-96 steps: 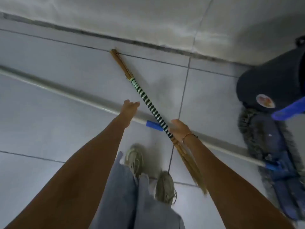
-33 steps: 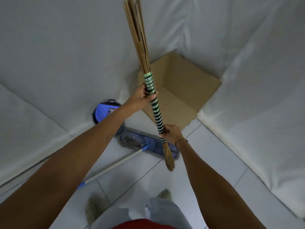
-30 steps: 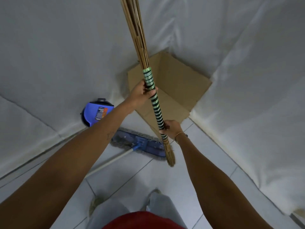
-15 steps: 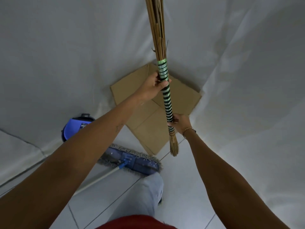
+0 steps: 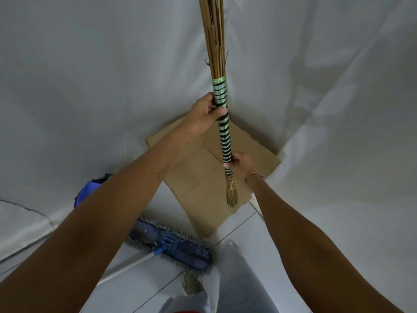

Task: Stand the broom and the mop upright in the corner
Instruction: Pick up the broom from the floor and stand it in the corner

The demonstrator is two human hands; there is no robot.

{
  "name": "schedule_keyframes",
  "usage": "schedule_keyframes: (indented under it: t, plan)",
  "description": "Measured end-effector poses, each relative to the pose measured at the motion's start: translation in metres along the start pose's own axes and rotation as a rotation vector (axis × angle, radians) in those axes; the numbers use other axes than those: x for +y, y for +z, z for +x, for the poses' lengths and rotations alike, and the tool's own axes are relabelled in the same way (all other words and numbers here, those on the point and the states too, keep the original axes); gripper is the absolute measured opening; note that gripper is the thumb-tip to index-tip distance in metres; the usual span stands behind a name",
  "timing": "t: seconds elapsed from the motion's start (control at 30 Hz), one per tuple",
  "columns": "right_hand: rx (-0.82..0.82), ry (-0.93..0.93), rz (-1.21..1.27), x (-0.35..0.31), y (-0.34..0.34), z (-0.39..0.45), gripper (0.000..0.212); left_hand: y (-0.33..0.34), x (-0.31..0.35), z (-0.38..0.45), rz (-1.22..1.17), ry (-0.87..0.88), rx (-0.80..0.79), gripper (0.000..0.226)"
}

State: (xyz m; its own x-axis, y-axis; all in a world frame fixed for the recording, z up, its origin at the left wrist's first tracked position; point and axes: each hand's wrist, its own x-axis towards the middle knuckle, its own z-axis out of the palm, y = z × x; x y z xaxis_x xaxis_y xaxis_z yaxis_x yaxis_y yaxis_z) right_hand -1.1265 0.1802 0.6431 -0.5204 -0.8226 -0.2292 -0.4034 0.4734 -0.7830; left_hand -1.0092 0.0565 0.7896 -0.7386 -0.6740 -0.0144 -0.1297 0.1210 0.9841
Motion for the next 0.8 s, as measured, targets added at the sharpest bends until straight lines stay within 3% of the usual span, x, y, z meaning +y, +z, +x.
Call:
schedule_keyframes:
  t: [0.17, 0.43, 0.63, 0.8]
  plan:
    - [0.007, -0.006, 0.066, -0.001, 0.009, 0.076, 0.030, -0.012, -0.025, 0.068, -0.005, -0.017, 0.076, 0.037]
    - [-0.072, 0.113, 0.215, 0.043, 0.038, 0.264, 0.029, -0.021, -0.116, 0.247, 0.141, -0.137, 0.241, 0.024]
    - [-0.085, 0.205, 0.223, 0.092, 0.090, 0.398, 0.030, -0.034, -0.220, 0.371, 0.120, -0.303, 0.317, 0.030]
    - [-0.058, 0.299, 0.246, 0.150, 0.146, 0.470, 0.028, -0.040, -0.315, 0.426, 0.106, -0.408, 0.292, 0.037]
